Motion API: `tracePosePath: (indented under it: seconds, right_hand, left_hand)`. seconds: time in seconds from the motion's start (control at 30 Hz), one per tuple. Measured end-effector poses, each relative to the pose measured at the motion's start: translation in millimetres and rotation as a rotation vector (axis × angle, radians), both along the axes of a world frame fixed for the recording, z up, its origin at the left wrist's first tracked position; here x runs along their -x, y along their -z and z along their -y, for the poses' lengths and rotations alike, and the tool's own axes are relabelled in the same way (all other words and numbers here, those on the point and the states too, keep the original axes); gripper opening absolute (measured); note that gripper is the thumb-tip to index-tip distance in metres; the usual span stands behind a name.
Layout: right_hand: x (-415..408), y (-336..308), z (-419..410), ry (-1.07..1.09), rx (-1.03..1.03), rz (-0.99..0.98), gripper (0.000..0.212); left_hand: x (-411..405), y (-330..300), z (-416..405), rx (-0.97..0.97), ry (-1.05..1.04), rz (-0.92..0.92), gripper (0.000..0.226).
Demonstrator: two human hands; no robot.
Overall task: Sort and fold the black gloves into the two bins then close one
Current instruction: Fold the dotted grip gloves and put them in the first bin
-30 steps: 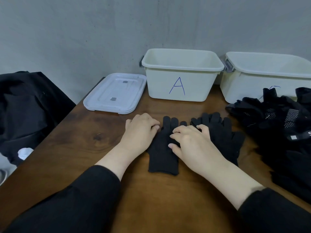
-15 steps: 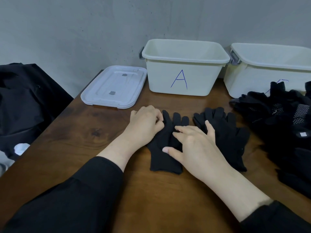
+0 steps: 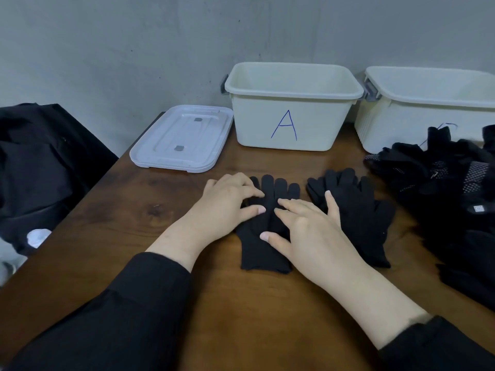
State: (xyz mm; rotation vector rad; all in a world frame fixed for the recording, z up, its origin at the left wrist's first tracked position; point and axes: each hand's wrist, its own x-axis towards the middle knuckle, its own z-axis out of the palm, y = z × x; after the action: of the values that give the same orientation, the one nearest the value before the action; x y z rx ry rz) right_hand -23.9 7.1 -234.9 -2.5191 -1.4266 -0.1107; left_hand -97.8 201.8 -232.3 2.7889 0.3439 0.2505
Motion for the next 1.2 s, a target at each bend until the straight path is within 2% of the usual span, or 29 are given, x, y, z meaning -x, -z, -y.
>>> tracePosePath:
  seconds: [0.1, 0.2, 0.27, 0.33, 0.4, 0.57, 0.73, 0.83, 0.93, 1.07, 1.13, 1.2]
  right_hand:
    - [-6, -12, 10, -0.041, -0.128, -0.033, 0.063]
    - [-23, -36, 45, -0.048, -0.252, -0.071, 0.046]
    - [-36, -47, 77, -0.042, -0.111, -0.109, 0.044]
    - [-48, -46, 104, -0.042, 0.094, -0.176, 0.051]
    - [-53, -39, 119, -0.043, 0.171, -0.241, 0.054]
    - [-50, -26, 125, 0.003, -0.037, -0.201, 0.034]
    - [-52, -23, 122, 0.047, -0.138, -0.128, 0.022]
    - [-56, -32, 113, 0.077, -0.254, -0.020, 0.018]
    - [-59, -61, 105, 0.204, -0.362, 0.025, 0.020]
    - [-67, -98, 98, 0.240, -0.362, -0.128, 0.017]
    - [-71, -109, 93, 0.217, -0.431, -0.212, 0.017]
    - [-75, -117, 91, 0.208, -0.386, -0.225, 0.016]
  left_hand:
    - [-2, 0, 2, -0.025, -0.065, 0.093, 0.038]
    - [3, -4, 13, 0.007, -0.030, 0.229, 0.035]
    - [6, -6, 29, 0.030, 0.025, 0.190, 0.041]
    - [4, -3, 44, 0.044, 0.078, 0.064, 0.049]
    - [2, 3, 52, 0.008, 0.108, -0.058, 0.056]
    - [2, 6, 51, 0.010, 0.116, -0.077, 0.059]
    - [6, 5, 54, 0.038, 0.102, -0.034, 0.053]
    - [9, 2, 55, 0.063, 0.078, 0.067, 0.046]
    - [13, -4, 55, 0.124, -0.028, 0.226, 0.037]
    - [17, -9, 47, 0.232, -0.168, 0.367, 0.027]
    - [19, -10, 43, 0.286, -0.218, 0.390, 0.024]
    - [20, -10, 42, 0.323, -0.240, 0.383, 0.022]
